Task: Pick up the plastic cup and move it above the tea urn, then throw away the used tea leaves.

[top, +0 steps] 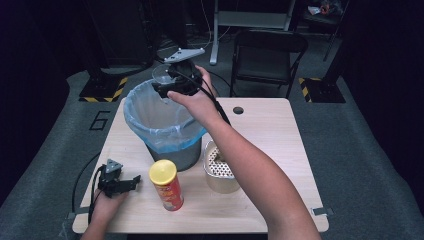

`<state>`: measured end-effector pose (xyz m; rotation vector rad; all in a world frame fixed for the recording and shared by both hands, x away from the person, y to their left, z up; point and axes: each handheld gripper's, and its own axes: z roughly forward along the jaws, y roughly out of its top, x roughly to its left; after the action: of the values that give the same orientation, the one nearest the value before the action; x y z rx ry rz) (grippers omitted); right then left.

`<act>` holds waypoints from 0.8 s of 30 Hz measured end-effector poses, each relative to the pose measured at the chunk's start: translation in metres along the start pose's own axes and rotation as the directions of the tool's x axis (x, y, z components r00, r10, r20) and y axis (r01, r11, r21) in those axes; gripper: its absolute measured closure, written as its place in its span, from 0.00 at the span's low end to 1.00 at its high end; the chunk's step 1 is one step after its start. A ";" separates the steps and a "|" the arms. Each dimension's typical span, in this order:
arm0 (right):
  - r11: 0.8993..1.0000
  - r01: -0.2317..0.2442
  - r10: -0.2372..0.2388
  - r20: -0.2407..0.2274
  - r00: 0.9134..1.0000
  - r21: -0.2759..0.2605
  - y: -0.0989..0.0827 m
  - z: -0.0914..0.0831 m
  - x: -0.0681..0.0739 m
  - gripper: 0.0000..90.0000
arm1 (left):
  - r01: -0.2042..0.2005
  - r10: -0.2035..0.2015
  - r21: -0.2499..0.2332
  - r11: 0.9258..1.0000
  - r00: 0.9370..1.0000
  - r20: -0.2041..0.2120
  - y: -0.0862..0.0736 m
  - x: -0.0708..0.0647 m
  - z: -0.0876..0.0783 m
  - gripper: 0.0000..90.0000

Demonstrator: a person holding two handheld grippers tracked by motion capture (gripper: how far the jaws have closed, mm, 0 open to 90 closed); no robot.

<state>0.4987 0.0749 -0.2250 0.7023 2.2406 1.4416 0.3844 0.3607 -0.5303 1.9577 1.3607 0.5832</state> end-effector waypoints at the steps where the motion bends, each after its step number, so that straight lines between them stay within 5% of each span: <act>1: 1.000 -0.010 0.011 -0.013 1.000 0.021 -0.001 0.003 -0.001 0.28 | 0.000 0.000 0.001 1.000 1.000 -0.001 0.000 0.000 0.000 0.13; 2: 0.997 -0.037 0.039 -0.035 0.999 0.061 -0.004 0.007 -0.001 0.13 | 0.000 0.001 0.002 1.000 1.000 -0.003 0.000 0.000 0.000 0.13; 8: 0.998 -0.012 0.014 -0.025 1.000 0.061 -0.009 0.000 0.001 0.07 | 0.009 -0.009 0.016 1.000 1.000 0.002 0.000 -0.002 -0.001 0.13; 16: 1.000 -0.019 0.018 -0.030 0.999 -0.013 -0.023 -0.043 -0.002 0.17 | 0.050 -0.050 0.016 0.999 0.999 0.009 0.002 -0.003 -0.004 0.16; 24: 0.997 0.006 -0.005 0.023 1.000 -0.071 -0.069 -0.103 -0.011 0.27 | 0.067 -0.067 0.026 0.997 0.997 0.029 0.006 -0.007 -0.010 0.16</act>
<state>0.4357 -0.0299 -0.2469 0.6859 2.1614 1.4953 0.3790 0.3558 -0.5185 1.9250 1.4156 0.5056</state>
